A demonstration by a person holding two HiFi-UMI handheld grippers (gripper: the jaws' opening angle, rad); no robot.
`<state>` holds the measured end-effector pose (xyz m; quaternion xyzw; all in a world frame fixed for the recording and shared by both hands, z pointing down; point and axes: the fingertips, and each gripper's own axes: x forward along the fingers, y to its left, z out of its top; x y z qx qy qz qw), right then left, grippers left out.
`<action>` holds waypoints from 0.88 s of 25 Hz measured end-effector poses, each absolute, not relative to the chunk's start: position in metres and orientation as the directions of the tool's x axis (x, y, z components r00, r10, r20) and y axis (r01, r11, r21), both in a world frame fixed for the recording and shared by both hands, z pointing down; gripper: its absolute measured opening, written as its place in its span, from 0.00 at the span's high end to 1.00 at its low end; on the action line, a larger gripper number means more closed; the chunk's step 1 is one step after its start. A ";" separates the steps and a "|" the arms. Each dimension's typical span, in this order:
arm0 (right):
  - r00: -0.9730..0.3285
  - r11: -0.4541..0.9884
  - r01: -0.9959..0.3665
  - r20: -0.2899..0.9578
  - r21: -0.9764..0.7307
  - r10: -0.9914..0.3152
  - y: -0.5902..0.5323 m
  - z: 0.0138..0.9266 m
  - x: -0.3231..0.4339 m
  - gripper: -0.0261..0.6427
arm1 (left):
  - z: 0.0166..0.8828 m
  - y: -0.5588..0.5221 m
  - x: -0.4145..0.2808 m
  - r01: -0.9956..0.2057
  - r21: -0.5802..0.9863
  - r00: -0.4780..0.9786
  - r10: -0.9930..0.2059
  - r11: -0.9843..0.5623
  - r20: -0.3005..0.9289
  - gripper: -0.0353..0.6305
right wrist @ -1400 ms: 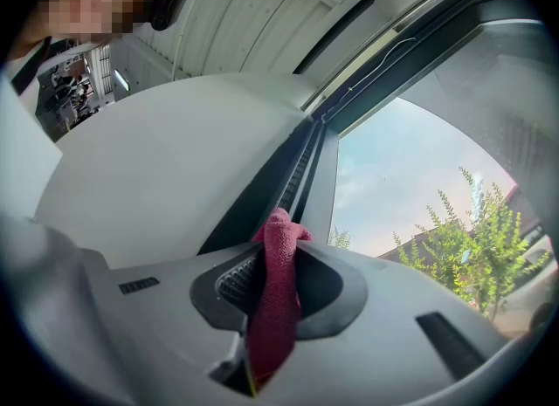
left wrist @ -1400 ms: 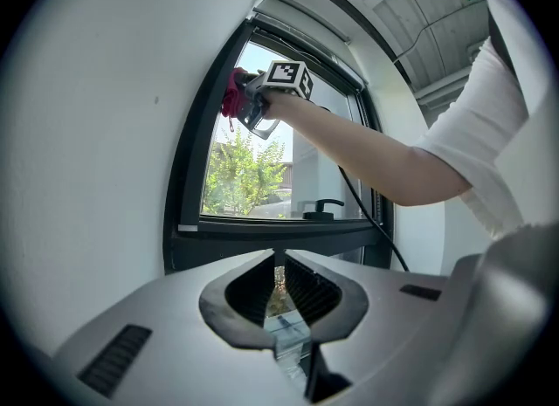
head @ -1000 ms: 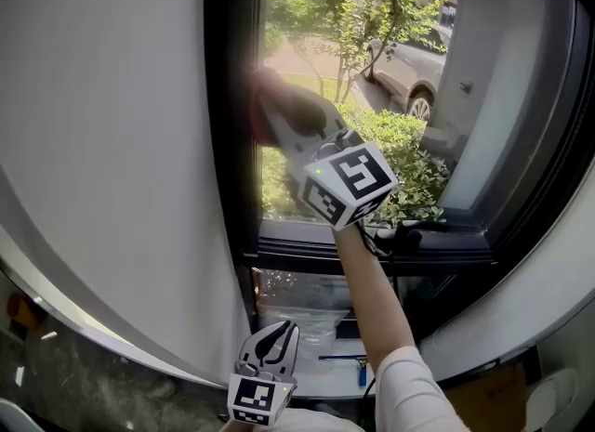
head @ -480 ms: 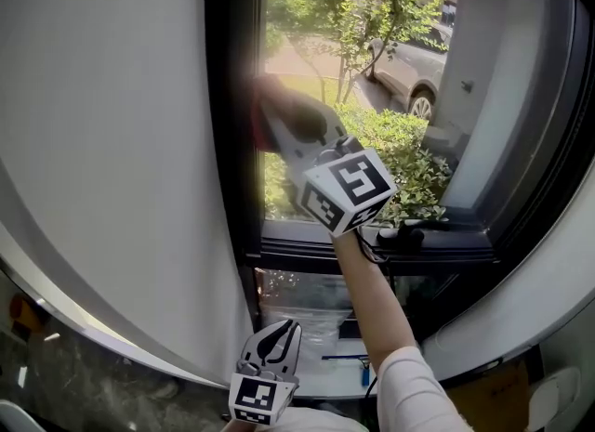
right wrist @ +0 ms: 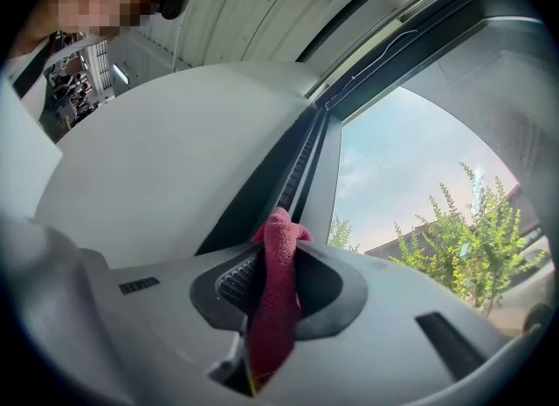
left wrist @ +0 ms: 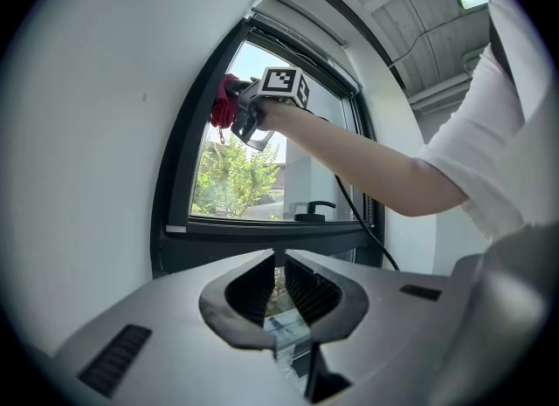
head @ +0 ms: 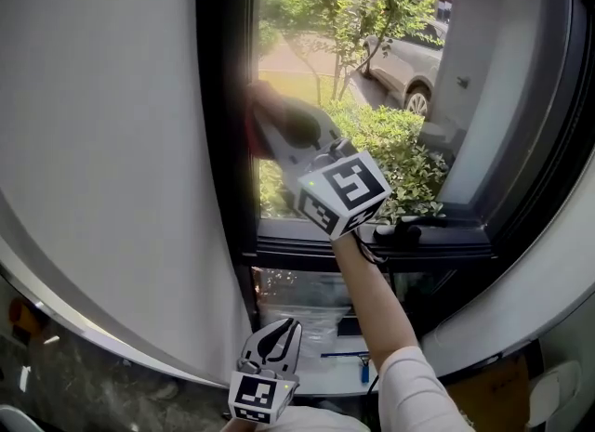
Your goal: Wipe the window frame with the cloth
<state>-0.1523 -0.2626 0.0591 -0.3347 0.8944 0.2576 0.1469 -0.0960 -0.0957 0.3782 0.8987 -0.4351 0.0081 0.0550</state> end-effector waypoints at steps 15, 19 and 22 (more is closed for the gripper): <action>-0.731 0.652 -0.677 -0.416 0.343 -0.541 -0.265 0.079 -0.152 0.85 | 0.384 -0.094 -0.088 -0.764 0.097 0.645 -0.761 -0.638 0.077 0.88; -0.729 0.652 -0.679 -0.417 0.337 -0.543 -0.264 0.080 -0.152 0.85 | 0.384 -0.092 -0.089 -0.759 0.104 0.650 -0.756 -0.642 0.075 0.88; -0.728 0.653 -0.680 -0.413 0.332 -0.548 -0.264 0.084 -0.152 0.85 | 0.385 -0.092 -0.090 -0.759 0.107 0.650 -0.756 -0.642 0.074 0.88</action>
